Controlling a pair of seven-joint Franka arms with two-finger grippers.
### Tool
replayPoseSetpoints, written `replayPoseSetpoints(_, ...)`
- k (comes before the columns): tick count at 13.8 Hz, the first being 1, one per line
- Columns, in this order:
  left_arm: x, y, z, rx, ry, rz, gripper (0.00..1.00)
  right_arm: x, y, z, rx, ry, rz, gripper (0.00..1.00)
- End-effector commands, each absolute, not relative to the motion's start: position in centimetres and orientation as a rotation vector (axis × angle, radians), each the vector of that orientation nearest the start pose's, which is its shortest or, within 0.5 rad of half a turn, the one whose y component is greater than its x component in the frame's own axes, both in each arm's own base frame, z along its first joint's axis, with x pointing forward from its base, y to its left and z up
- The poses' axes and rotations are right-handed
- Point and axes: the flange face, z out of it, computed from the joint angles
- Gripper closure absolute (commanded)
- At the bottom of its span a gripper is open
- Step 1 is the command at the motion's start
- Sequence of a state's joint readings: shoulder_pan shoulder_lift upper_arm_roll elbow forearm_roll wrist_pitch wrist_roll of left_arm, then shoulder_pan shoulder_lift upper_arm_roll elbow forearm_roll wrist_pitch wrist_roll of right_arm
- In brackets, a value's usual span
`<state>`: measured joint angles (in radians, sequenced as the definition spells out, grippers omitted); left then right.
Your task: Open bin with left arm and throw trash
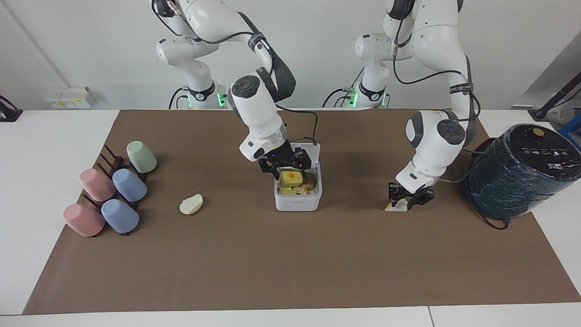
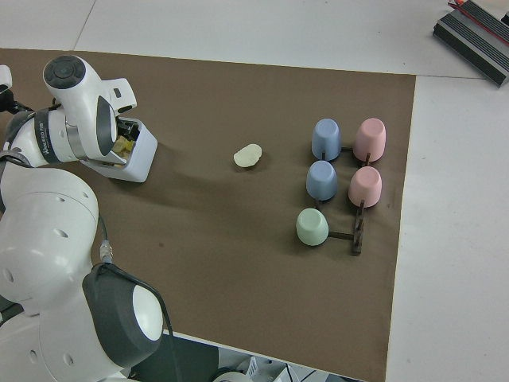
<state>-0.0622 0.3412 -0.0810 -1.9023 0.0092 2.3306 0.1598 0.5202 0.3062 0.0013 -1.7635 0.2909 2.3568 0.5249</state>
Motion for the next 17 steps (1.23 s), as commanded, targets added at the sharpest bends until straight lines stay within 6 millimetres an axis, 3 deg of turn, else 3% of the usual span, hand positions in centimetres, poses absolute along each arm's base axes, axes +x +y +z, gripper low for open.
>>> replayPoseSetpoints(1, 61.6, -8.5, 32.1, -3.089, 0.522, -0.130, 0.28, 57.8, 30.6, 46.7, -2.763, 0.276, -0.209, 0.00)
replayPoseSetpoints(3, 61.2, -8.6, 31.7, -3.088, 0.531, -0.113, 0.21, 59.1, 25.7, 49.6, -2.765, 0.339, -0.276, 0.00)
replayPoseSetpoints(4, 60.9, -8.6, 31.4, -3.089, 0.530, -0.101, 0.08, 59.6, 23.5, 49.7, -2.804, 0.336, -0.269, 0.00)
replayPoseSetpoints(5, 60.7, -8.5, 31.2, -3.089, 0.530, -0.094, 0.04, 59.8, 21.1, 49.2, -2.863, 0.295, -0.259, 0.00)
replayPoseSetpoints(7, 60.4, -8.5, 30.9, -3.089, 0.531, -0.082, 0.00, 60.1, 15.9, 46.6, -3.012, 0.146, -0.239, 0.00)
replayPoseSetpoints(9, 59.9, -8.5, 30.5, -3.088, 0.532, -0.096, 0.00, 60.3, 12.3, 43.3, -3.130, -0.126, -0.210, 0.00)
replayPoseSetpoints(11, 59.4, -8.5, 30.0, -3.090, 0.529, -0.110, 0.00, 61.3, 9.9, 40.8, -3.177, -0.190, -0.189, 0.00)
replayPoseSetpoints(13, 59.4, -8.7, 30.0, -3.090, 0.527, -0.113, 0.01, 62.1, 9.1, 37.9, -3.206, -0.217, -0.183, 0.00)
replayPoseSetpoints(15, 59.4, -8.5, 30.0, -3.093, 0.513, -0.113, 0.35, 62.3, 8.6, 36.0, -3.226, -0.236, -0.167, 0.00)
replayPoseSetpoints(16, 59.4, -8.4, 30.0, -3.093, 0.510, -0.115, 0.57, 62.2, 8.1, 35.5, -3.247, -0.255, -0.162, 0.00)
replayPoseSetpoints(17, 59.5, -8.4, 30.0, -3.092, 0.515, -0.115, 0.70, 62.0, 7.5, 35.1, -3.255, -0.255, -0.160, 0.00)
